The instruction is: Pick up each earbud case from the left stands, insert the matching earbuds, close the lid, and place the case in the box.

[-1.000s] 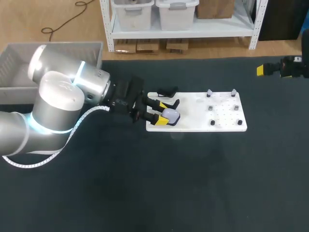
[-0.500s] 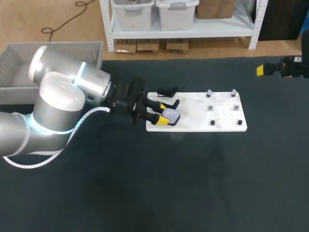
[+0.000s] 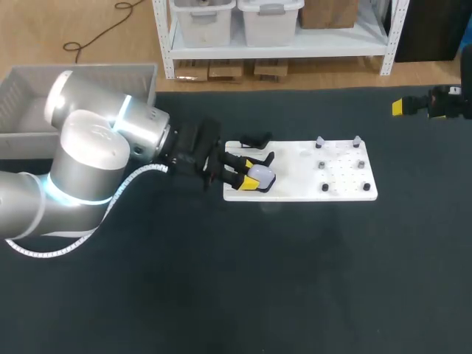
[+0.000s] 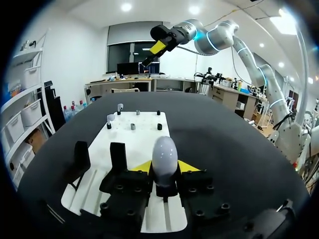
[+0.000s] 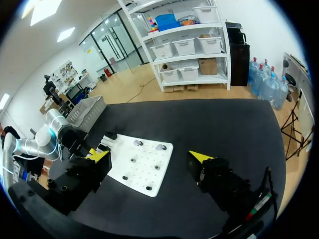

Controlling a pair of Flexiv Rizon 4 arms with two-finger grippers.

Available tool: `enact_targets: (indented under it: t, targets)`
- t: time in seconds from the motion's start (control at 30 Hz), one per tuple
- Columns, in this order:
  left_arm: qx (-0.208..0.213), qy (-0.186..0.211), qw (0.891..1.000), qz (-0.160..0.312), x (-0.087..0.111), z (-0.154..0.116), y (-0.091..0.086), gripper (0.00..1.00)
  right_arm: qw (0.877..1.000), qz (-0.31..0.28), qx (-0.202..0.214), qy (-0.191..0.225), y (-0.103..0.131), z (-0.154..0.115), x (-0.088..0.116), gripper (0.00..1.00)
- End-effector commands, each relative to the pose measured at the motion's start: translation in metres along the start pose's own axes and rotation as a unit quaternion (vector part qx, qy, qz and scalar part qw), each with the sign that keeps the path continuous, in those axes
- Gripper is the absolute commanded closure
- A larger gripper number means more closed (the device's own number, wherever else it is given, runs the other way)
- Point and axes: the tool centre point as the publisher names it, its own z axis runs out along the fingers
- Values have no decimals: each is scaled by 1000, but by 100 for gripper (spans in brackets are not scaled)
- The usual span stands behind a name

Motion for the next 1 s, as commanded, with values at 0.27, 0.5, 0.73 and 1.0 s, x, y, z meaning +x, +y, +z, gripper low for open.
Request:
enact_targets:
  t: [0.27,0.5,0.73,1.0]
  targets:
    - [-50,-45,998,1,-26,-34,6,100,1000,0,0,0,0,0,0,0]
    - [-81,-120,989,7,-73,-65,2,100,1000,0,0,0,0,0,0,0]
    - [-66,-160,985,13,-98,-75,-11,100,1000,0,0,0,0,0,0,0]
    - [-40,-178,983,6,-114,-89,-25,100,1000,0,0,0,0,0,0,0]
